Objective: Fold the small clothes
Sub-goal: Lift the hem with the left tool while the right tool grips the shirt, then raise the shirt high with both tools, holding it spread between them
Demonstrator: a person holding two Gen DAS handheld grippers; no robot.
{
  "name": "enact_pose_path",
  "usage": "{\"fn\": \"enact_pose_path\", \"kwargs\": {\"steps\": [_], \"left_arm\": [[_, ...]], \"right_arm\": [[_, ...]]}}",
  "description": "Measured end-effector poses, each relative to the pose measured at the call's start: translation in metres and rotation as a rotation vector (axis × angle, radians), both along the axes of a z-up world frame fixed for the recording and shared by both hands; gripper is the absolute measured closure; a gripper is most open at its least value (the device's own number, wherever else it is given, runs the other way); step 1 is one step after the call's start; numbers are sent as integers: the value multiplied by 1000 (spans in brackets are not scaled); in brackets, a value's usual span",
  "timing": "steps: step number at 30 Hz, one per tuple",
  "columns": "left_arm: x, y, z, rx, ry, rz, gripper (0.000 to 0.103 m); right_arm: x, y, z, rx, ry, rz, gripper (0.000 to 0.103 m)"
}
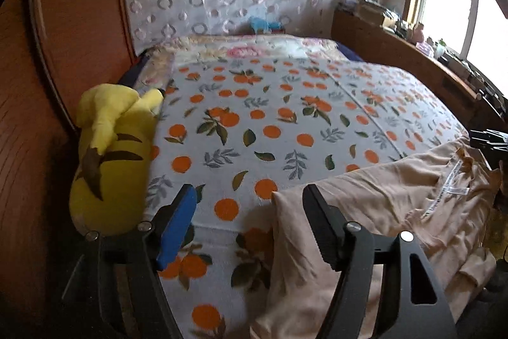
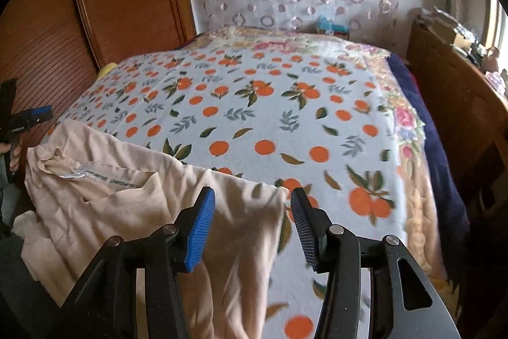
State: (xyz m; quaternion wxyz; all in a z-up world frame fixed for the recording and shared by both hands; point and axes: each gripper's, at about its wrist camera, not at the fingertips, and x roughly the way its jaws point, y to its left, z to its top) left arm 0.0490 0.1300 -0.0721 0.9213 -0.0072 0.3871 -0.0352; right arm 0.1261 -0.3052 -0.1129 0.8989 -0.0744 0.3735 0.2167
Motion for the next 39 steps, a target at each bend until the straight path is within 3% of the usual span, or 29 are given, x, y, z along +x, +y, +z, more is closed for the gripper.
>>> {"fn": "enact_pose_path", "kwargs": {"steps": [4, 9, 17, 23, 29, 30, 31, 32, 34, 36, 39], "left_arm": [[12, -4, -10, 5, 49, -27, 33], [16, -8, -17, -46, 96, -77, 33], [15, -17, -22, -34, 119, -90, 33], [10, -24, -20, -55, 115, -127, 49], [7, -40, -19, -40, 116, -160, 81], [5, -43, -19, -36, 109, -175, 90], [3, -47, -18, -27, 106, -176, 91], [2, -49, -18, -10, 101, -174, 92], [0, -51, -15, 3, 91, -170, 94], [-6, -52, -7, -7, 65, -169, 94], [-22, -53, 15, -53, -15, -161, 94]], "right_arm": [[10, 0, -8, -20, 28, 0, 52], [20, 1, -12, -49, 53, -22, 48], [15, 10, -17, -52, 23, -23, 42], [17, 6, -26, -51, 17, -23, 39], [18, 4, -28, -52, 20, -21, 39], [18, 4, -27, -55, 22, -20, 39], [17, 5, -28, -57, 27, -12, 39], [17, 5, -26, -55, 32, -2, 40], [14, 7, -25, -46, 43, 35, 57], [9, 10, -23, -31, 62, 81, 88], [-2, 15, -22, -12, 54, 103, 92]]}}
